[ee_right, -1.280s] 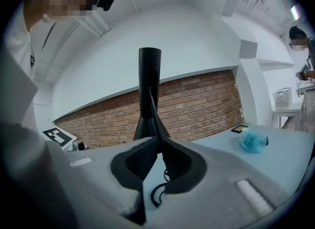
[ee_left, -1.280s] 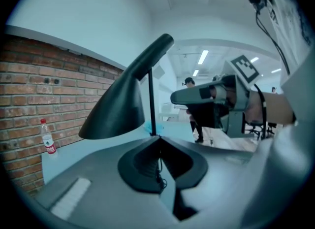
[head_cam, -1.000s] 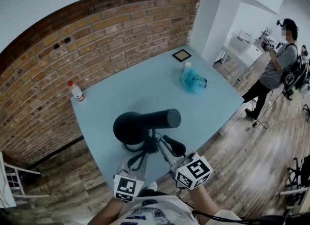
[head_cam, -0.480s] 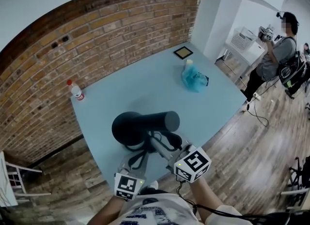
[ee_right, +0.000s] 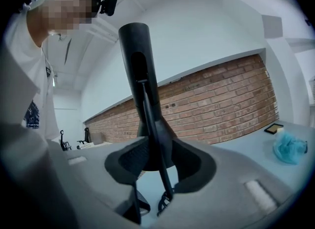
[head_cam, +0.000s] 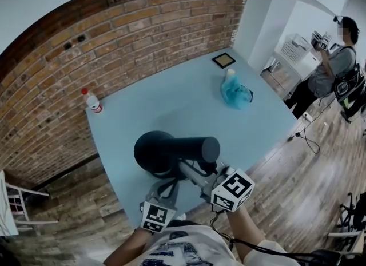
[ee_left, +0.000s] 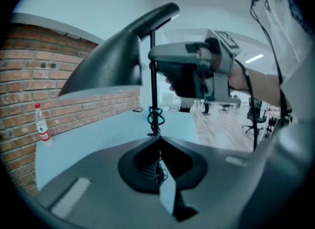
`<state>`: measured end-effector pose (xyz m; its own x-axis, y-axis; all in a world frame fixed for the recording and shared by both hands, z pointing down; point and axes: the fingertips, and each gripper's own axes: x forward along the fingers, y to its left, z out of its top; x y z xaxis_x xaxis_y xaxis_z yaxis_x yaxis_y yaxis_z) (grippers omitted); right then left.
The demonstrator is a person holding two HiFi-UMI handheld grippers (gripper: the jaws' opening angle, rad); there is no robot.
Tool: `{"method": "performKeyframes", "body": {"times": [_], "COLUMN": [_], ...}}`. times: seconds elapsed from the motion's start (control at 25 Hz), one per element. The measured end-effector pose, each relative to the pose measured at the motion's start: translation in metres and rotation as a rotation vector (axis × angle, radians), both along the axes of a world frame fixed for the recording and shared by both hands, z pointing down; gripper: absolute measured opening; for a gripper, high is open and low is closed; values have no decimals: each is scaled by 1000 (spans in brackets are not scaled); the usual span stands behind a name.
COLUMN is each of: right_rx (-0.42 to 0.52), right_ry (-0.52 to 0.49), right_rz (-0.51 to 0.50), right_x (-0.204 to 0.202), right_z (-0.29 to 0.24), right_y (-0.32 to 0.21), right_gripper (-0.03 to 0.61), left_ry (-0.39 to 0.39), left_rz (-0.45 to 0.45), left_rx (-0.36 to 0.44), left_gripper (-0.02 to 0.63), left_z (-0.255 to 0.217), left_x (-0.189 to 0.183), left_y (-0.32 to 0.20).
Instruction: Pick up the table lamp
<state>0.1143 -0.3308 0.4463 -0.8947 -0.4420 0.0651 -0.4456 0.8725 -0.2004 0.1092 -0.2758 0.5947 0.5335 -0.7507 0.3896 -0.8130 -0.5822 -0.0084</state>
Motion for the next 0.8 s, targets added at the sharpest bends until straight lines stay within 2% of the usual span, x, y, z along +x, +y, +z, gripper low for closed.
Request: {"method": "performKeyframes", "body": {"times": [0.28, 0.64, 0.8], "right_rx": [26, 10, 17], "right_ry": [8, -30, -31], "right_rz": [-59, -109, -125], "right_x": [-4, -5, -7], "right_z": [-3, -2, -3], "right_y": [0, -1, 0], "right_gripper": [110, 109, 94], "left_ry": [-5, 0, 16], "left_rz": [14, 2, 5], "left_rx": [-68, -99, -102], "left_gripper": [-8, -6, 16], "left_z": [37, 53, 56], "left_x": [8, 15, 18], "left_y": [-5, -16, -22]}}
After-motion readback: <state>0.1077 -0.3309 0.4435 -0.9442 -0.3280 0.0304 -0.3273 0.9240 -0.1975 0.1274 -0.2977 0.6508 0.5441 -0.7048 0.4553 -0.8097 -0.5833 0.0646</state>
